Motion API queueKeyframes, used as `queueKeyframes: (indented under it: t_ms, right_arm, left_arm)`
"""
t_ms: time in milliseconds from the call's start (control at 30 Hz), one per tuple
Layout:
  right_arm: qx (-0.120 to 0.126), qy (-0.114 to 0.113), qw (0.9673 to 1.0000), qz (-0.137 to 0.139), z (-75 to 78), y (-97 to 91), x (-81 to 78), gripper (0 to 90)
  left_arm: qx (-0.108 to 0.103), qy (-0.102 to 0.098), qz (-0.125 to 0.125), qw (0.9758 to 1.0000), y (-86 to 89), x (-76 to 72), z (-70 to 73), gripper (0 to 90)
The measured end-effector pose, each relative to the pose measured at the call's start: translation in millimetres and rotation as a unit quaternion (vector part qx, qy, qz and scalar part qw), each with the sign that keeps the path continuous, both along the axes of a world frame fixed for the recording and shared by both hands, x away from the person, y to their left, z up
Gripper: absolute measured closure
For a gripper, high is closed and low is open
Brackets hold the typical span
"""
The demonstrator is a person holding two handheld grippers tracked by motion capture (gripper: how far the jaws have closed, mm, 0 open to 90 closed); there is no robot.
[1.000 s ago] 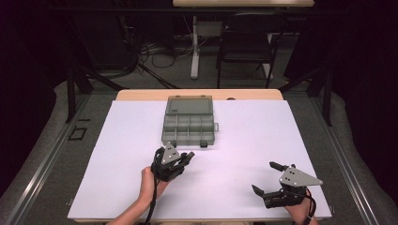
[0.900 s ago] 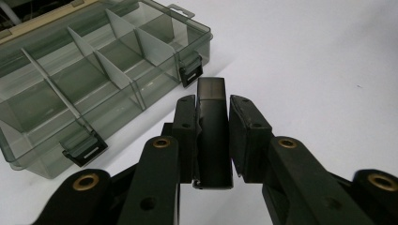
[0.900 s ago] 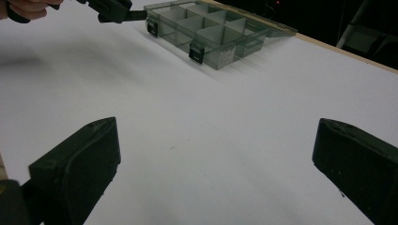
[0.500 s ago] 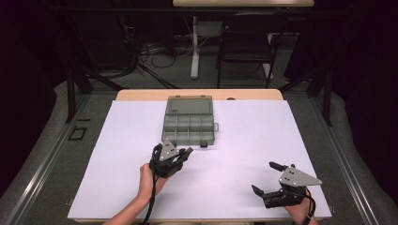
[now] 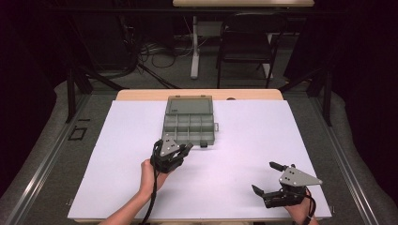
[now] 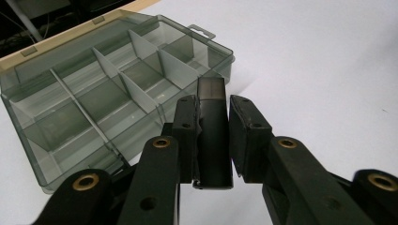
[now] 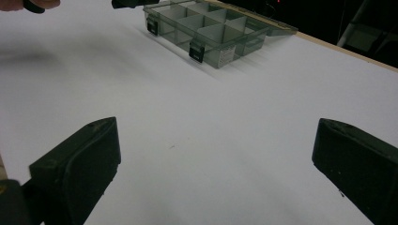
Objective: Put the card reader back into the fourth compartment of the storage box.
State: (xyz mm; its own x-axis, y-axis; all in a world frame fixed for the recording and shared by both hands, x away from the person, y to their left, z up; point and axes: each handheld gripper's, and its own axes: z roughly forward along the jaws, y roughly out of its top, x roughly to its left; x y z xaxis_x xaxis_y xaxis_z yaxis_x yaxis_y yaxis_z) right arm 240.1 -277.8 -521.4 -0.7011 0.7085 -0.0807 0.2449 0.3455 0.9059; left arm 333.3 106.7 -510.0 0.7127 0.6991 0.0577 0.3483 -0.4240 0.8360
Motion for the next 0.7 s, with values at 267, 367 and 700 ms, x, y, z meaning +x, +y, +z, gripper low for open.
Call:
queueKeyframes:
  t_ms: [267, 367, 700]
  right_arm:
    - [0.000, 0.000, 1.0000, 0.000, 0.0, 0.0, -0.1, 0.9]
    - [-0.001, 0.000, 1.0000, 0.000, -0.2, 0.3, 0.1, 0.9]
    - [-0.001, 0.000, 1.0000, 0.000, -0.1, 0.0, 0.0, 0.9]
  left_arm:
    - [-0.006, -0.006, 0.004, 1.0000, 0.6, 5.6, 4.6, 73.7]
    - [-0.009, -0.010, 0.007, 0.9999, 1.2, 8.5, 7.1, 73.8]
    - [-0.011, -0.011, 0.012, 0.9998, 1.6, 15.1, 10.2, 73.7]
